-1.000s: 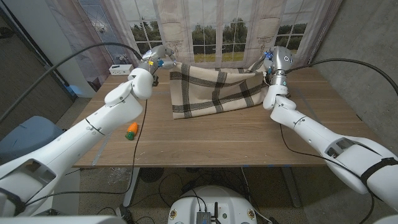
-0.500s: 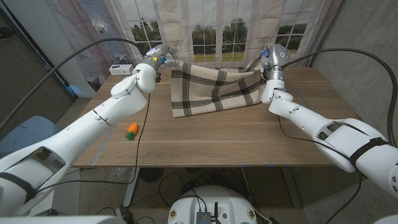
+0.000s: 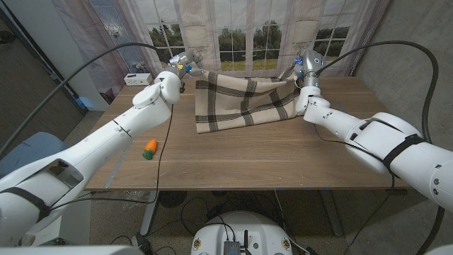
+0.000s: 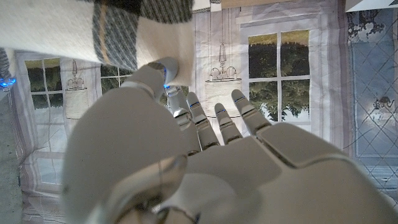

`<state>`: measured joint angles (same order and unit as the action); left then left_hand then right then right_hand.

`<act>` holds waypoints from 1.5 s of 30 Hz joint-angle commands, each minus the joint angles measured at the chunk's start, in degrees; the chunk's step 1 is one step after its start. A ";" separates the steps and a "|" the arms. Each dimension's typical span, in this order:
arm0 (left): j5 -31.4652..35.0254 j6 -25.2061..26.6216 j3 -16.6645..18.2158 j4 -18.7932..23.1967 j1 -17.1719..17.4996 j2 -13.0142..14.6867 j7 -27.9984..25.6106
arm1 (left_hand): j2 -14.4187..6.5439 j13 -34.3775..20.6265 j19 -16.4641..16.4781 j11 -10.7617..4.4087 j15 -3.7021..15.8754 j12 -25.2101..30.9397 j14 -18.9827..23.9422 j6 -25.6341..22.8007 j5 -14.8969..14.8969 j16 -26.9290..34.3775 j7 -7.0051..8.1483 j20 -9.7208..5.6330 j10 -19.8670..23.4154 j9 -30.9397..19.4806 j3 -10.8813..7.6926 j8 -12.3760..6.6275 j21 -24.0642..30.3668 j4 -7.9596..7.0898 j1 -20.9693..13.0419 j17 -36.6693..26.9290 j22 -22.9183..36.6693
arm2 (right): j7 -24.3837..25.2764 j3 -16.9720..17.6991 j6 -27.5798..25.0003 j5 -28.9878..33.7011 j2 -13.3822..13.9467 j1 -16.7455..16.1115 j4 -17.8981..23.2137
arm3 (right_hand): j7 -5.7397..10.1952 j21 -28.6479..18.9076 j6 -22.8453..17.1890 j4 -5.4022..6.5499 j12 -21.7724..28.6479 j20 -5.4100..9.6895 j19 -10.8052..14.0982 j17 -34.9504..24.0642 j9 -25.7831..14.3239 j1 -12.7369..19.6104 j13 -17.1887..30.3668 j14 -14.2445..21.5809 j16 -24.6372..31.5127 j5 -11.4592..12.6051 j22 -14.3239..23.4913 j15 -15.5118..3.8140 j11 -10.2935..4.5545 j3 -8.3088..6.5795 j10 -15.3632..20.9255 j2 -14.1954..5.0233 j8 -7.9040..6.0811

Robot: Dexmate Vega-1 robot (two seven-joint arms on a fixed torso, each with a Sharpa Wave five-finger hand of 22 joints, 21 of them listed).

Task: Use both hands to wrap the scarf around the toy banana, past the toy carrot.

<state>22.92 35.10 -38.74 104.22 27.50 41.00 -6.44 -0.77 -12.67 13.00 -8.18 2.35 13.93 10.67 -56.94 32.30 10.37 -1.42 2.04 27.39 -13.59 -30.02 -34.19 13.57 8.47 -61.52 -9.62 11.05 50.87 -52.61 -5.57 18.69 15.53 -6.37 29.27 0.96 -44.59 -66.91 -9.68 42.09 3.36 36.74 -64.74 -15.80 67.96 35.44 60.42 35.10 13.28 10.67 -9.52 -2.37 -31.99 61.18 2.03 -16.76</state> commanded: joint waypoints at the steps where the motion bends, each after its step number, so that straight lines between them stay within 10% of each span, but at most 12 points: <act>1: 2.50 0.83 -3.12 -6.14 -2.78 -2.26 -0.99 | 0.20 -0.13 0.41 0.16 5.07 -0.08 0.62 -4.94 0.18 -0.04 -4.02 -0.07 0.45 -18.13 -0.57 -0.27 0.35 0.14 0.24 0.00 0.19 | -13.78 -9.89 -0.97 -9.34 -2.55 6.98 -8.51 | 0.19 -0.56 0.05 0.08 -0.23 0.04 -0.39 -0.15 -0.32 0.20 0.12 0.78 0.01 -0.04 0.08 -3.45 -0.06 0.08 0.26 -0.49 0.06; 15: 5.12 2.83 -6.42 -13.84 -5.48 -5.48 -3.07 | -0.17 -0.22 0.45 0.40 5.18 -0.10 0.74 -4.19 -0.14 -0.04 -3.23 0.06 0.60 -17.07 -0.05 0.96 0.39 -0.08 0.44 0.02 0.21 | -34.98 -18.63 -5.25 -17.40 0.79 11.35 -4.24 | 0.26 -0.89 0.38 0.09 -0.63 0.01 -0.78 -0.10 -0.35 0.33 0.35 0.68 -0.25 -0.43 0.04 -3.51 -0.23 0.33 -0.10 -0.70 0.34; 27: 11.05 9.77 -11.47 -17.73 -7.65 -7.37 -3.65 | -0.98 -0.37 0.25 0.52 5.32 -0.25 0.71 -2.04 -2.19 0.06 -1.62 0.28 0.21 -15.13 1.97 3.50 0.27 -0.73 1.75 -0.10 0.15 | -41.42 -19.41 -5.27 -18.55 0.79 12.88 -4.24 | 1.57 -1.16 4.54 1.01 -3.26 -0.41 -2.14 2.19 0.04 0.02 -1.68 -1.54 -2.30 -1.92 0.00 -3.15 -0.29 1.31 -2.29 -3.07 2.62; 32: 12.36 12.27 -12.60 -19.18 -7.93 -8.21 -4.31 | -1.81 -0.47 -0.03 0.93 4.87 -0.58 0.78 0.43 -4.35 0.09 0.23 0.60 -0.81 -13.74 3.11 5.74 0.10 -0.59 2.07 -0.10 0.10 | -39.80 -18.50 -6.12 -19.33 0.49 12.51 -4.24 | 2.87 -0.91 10.78 3.39 -8.31 -2.28 -3.98 7.93 1.72 -6.52 -5.50 -5.96 -7.68 -2.45 -0.24 -2.36 0.56 1.96 -7.95 -4.06 6.15; 41: 13.52 18.61 -13.02 -21.15 -7.52 -10.97 -8.29 | -5.69 -0.64 -0.36 1.46 3.80 -1.18 0.48 12.25 -9.84 0.02 2.64 1.67 -3.72 -9.90 6.05 14.42 -0.04 -1.19 3.69 -0.14 0.17 | -26.91 -14.25 -8.99 -21.21 -0.92 10.16 -4.24 | 3.76 0.45 23.77 8.09 -21.06 -4.60 -7.37 21.50 3.89 -23.60 -12.39 -15.08 -19.49 -3.07 -0.23 -0.73 0.46 2.91 -24.14 -2.95 6.56; 45: 14.16 22.35 -14.02 -22.69 -8.01 -12.57 -9.83 | -7.40 -0.68 -0.54 2.17 3.05 -1.42 -0.01 19.66 -11.74 -0.15 4.86 2.11 -5.64 -7.57 6.87 19.98 0.04 -1.09 4.58 -0.03 0.30 | -20.82 -12.50 -10.46 -21.01 -1.50 9.13 -4.17 | 3.41 0.87 25.79 9.95 -23.05 -4.91 -8.28 23.25 4.00 -27.85 -13.42 -17.71 -21.22 -3.08 -0.23 -0.02 0.49 4.31 -25.62 -3.42 6.29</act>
<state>35.04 49.67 -49.61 86.83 20.30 33.65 -12.63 -7.24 -13.21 12.58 -6.34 2.25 12.71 10.77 -40.90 21.42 10.37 2.53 3.52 22.80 -22.18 -23.72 -16.89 13.56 7.29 -56.91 -9.63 11.05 12.67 -68.93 -11.33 0.34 15.30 4.82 25.02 4.54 -43.89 -42.10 -0.71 19.91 -1.58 29.03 -42.24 -11.70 42.06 22.41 43.91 14.62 10.37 10.38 -5.02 -1.99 -28.09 36.20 -1.23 -10.15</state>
